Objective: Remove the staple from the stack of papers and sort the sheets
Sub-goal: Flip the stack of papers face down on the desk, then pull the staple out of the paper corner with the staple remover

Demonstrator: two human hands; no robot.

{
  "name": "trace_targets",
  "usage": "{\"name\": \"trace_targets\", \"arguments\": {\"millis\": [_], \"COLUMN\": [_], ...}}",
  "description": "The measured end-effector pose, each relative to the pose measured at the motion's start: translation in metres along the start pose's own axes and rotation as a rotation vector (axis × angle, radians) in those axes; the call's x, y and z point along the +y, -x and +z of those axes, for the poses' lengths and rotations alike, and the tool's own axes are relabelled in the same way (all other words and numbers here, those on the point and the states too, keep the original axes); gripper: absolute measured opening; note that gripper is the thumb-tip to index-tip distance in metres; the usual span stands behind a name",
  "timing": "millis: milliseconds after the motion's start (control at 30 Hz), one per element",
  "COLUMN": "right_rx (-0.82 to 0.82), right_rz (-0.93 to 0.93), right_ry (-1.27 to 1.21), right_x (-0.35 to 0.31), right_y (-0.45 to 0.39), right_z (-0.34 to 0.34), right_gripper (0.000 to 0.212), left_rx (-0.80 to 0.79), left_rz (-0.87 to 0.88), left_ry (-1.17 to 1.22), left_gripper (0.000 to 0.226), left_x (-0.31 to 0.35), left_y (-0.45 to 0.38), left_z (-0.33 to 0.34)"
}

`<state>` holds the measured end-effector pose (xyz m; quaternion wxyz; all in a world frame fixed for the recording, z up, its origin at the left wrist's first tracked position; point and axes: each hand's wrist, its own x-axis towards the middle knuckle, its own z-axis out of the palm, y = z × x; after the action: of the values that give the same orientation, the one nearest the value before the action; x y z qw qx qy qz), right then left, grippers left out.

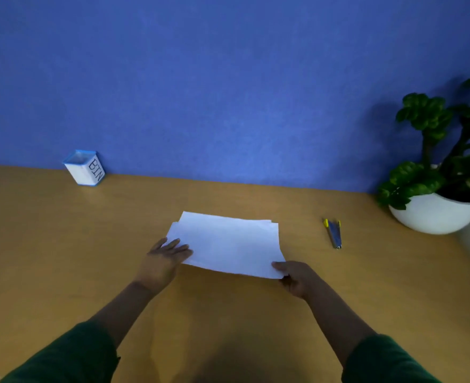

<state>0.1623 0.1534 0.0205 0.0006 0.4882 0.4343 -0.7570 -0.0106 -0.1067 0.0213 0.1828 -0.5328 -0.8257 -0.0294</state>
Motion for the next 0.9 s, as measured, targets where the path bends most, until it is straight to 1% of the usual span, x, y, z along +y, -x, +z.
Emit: {"name": "trace_targets", "arguments": {"millis": [67,100,133,167,200,267,333,433,533,633,700,767,800,900], "right_rx": [0.032,0.040,0.045,0.047,0.046,0.052,0.047,0.034,0.017,-0.023,-0.028,0.016,0.055,0.204], "right_rz": [0.021,0.026,0.028,0.026,0.027,0.040,0.057,0.074,0.064,0.042,0.016,-0.047,-0.078,-0.167], "right_ry": [0.087,0.127,0.163,0.193,0.213,0.247,0.267,0.246,0.249,0.385,0.480,0.534,0.547,0.549], "right_x": [0.011,0.015,0.018,0.021,0.024,0.032,0.041,0.052,0.055,0.051,0.046,0.038,0.033,0.018], "right_y": [-0.003,-0.004,-0.004,-0.004,-0.005,-0.004,-0.003,-0.004,-0.005,-0.003,-0.003,-0.006,-0.008,-0.022], "right_z": [-0.002,-0.003,-0.002,-0.001,0.002,0.009,0.020,0.036,0.047,0.048,0.042,0.029,0.021,-0.011], "right_gripper": [0.026,0.030,0.031,0.031,0.031,0.032,0.032,0.028,0.019,0.010,0.012,0.011,0.010,0.014], "left_rx": [-0.198,-0.363,-0.491,-0.582,-0.626,-0.614,-0.567,-0.519,-0.549,-0.563,-0.484,-0.411,-0.399,-0.421], "left_rz": [-0.131,-0.225,-0.305,-0.353,-0.373,-0.387,-0.358,-0.240,-0.116,-0.124,-0.153,-0.157,-0.160,-0.182], "left_ry": [0.090,0.134,0.154,0.146,0.141,0.182,0.234,0.280,0.309,0.338,0.333,0.303,0.287,0.275], "left_gripper": [0.040,0.046,0.053,0.058,0.062,0.068,0.069,0.071,0.075,0.077,0.078,0.075,0.074,0.074], "left_x": [0.003,0.004,0.005,0.006,0.009,0.022,0.040,0.073,0.102,0.114,0.112,0.109,0.108,0.109], "left_y": [0.013,0.018,0.023,0.023,0.022,0.016,0.008,0.000,0.000,0.009,0.018,0.024,0.025,0.025], "left_z": [0.017,0.026,0.033,0.036,0.040,0.045,0.045,0.048,0.055,0.063,0.067,0.068,0.068,0.069]}}
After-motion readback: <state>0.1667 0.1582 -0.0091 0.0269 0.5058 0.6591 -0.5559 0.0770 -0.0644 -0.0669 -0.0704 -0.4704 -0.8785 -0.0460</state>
